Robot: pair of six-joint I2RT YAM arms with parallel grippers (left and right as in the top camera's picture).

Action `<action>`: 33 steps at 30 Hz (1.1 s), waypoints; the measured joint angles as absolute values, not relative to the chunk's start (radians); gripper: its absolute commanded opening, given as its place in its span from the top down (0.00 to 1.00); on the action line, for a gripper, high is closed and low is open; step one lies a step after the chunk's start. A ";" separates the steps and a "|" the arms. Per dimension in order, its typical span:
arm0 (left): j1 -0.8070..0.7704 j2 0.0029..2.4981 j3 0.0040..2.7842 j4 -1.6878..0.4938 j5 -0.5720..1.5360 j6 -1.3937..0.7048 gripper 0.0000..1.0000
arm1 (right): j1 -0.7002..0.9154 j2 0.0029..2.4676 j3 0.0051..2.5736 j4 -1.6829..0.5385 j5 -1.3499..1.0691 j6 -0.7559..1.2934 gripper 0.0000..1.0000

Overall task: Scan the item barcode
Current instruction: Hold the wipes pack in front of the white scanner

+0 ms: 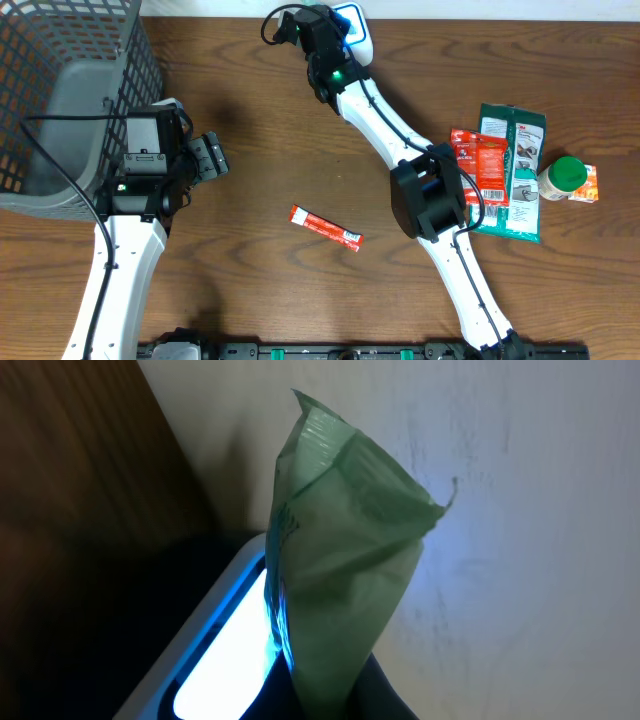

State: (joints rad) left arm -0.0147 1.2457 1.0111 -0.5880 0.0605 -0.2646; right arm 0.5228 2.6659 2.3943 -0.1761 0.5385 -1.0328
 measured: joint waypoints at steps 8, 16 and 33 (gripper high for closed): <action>-0.015 1.246 1.011 -0.588 0.060 -0.265 0.16 | 0.516 2.666 2.394 -0.132 0.506 -1.034 0.99; -0.015 1.246 1.011 -0.588 0.060 -0.265 0.16 | 0.501 2.666 2.394 -0.148 0.514 -1.008 0.99; -0.015 1.246 1.011 -0.588 0.060 -0.265 0.16 | 0.500 2.666 2.394 -0.244 0.496 -0.769 0.98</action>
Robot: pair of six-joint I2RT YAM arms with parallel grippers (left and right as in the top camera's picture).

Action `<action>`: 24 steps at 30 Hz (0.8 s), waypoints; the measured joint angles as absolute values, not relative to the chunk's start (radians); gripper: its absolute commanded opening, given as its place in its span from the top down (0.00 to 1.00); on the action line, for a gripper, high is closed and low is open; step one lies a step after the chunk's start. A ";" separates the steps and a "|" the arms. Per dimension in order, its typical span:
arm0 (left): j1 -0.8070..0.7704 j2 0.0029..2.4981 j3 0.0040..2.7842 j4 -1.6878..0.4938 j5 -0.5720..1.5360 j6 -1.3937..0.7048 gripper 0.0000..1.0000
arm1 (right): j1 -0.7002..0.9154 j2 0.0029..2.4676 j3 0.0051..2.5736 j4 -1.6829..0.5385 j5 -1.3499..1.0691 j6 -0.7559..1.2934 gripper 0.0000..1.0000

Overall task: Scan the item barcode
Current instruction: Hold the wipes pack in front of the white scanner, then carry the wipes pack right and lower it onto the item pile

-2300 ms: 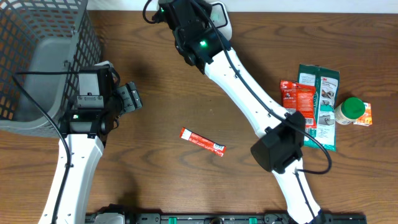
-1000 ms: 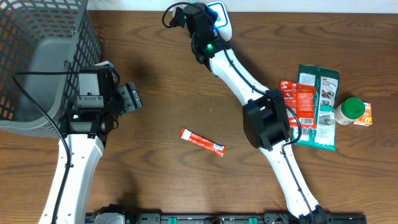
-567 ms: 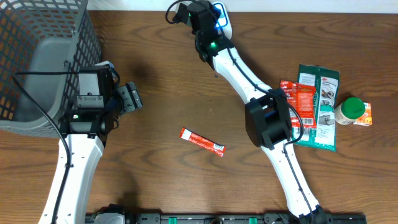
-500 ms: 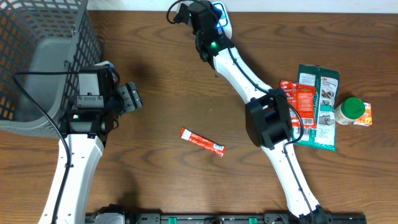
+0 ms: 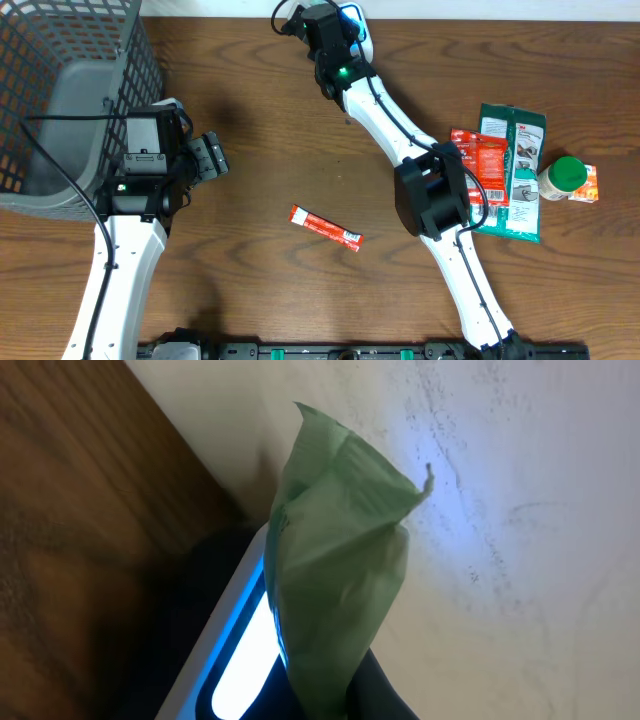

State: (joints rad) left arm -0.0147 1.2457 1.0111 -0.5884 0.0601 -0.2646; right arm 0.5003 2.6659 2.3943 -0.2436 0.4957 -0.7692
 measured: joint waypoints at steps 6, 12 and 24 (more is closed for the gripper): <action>-0.015 1.246 1.011 -0.588 0.060 -0.265 0.16 | 0.500 2.666 2.394 -0.233 0.503 -0.683 0.99; -0.015 1.246 1.011 -0.588 0.060 -0.265 0.16 | 0.500 2.654 2.394 -0.250 0.524 -0.572 0.99; -0.015 1.246 1.011 -0.588 0.060 -0.265 0.17 | 0.500 2.255 2.383 -0.915 0.466 -0.216 0.99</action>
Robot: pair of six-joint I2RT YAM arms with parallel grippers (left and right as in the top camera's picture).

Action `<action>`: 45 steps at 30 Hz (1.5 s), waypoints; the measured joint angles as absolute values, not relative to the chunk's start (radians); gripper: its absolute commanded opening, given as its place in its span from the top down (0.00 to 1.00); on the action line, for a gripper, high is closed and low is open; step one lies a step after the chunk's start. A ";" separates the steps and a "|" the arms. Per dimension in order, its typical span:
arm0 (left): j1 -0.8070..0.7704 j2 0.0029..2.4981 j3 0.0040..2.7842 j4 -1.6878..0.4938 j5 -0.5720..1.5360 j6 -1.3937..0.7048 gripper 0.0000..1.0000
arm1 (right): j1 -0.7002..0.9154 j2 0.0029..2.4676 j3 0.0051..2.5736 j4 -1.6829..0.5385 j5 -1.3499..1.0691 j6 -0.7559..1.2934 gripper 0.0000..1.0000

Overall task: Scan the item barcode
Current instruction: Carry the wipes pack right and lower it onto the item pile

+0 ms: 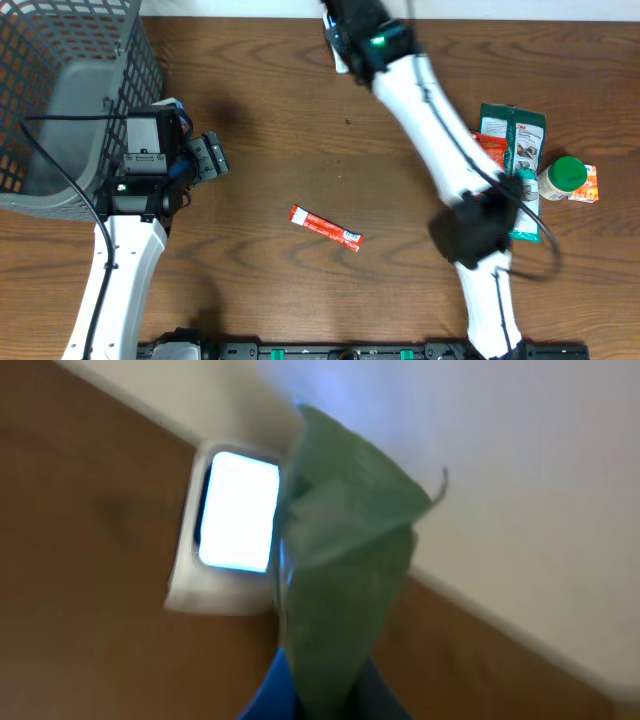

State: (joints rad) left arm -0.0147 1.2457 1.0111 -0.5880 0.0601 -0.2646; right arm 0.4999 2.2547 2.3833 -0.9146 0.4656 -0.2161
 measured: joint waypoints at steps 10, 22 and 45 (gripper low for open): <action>-0.015 1.246 1.011 -0.589 0.060 -0.265 0.16 | 0.375 2.009 2.396 -1.508 0.217 0.000 0.99; -0.015 1.246 1.011 -0.589 0.060 -0.265 0.16 | 0.102 2.019 2.210 -1.586 0.028 0.057 0.99; -0.015 1.246 1.011 -0.588 0.060 -0.265 0.16 | -0.187 2.023 1.615 -1.202 0.136 0.075 0.06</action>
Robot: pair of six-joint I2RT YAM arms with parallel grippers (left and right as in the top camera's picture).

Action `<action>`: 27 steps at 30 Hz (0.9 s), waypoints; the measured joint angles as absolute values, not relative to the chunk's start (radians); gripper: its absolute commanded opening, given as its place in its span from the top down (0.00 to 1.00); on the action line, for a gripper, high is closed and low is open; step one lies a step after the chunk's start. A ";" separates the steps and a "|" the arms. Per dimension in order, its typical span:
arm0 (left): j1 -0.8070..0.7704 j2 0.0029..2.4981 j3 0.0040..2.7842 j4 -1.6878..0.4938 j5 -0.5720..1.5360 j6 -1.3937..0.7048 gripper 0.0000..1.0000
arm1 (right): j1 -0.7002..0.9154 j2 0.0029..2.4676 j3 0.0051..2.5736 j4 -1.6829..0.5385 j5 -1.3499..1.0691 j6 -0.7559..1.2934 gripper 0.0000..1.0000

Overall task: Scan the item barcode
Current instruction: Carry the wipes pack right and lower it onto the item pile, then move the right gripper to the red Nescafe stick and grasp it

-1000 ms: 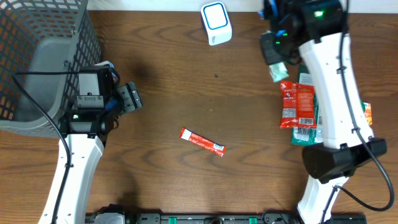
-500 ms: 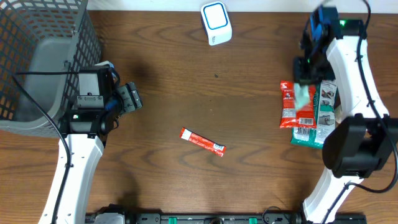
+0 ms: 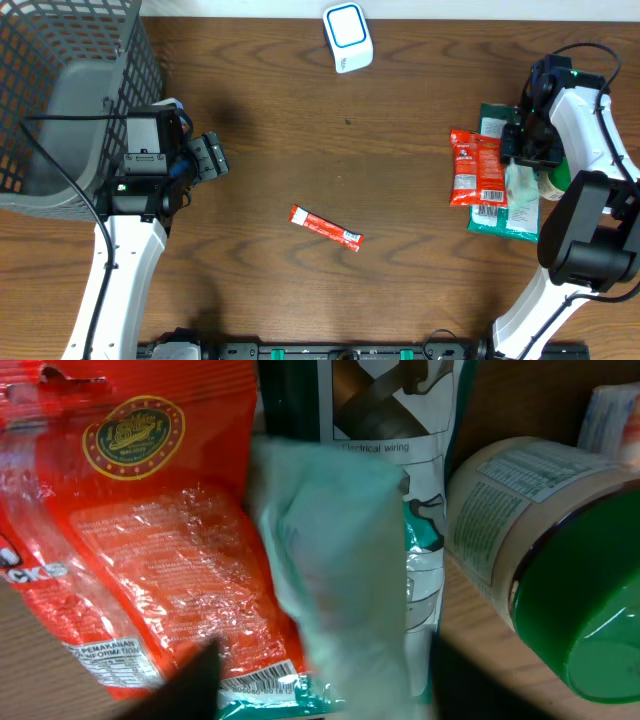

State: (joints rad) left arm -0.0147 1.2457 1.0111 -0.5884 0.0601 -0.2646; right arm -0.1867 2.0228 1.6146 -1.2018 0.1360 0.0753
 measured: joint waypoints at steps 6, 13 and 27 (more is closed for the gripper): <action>-0.015 1.246 1.011 -0.588 0.060 -0.265 0.16 | -0.187 2.023 1.614 -1.194 0.121 0.075 0.01; -0.015 1.246 1.011 -0.589 0.060 -0.265 0.16 | -0.186 2.023 1.614 -1.158 -0.067 0.048 0.03; -0.015 1.246 1.011 -0.588 0.060 -0.265 0.16 | -0.011 2.023 1.614 -1.156 -0.483 -0.175 0.09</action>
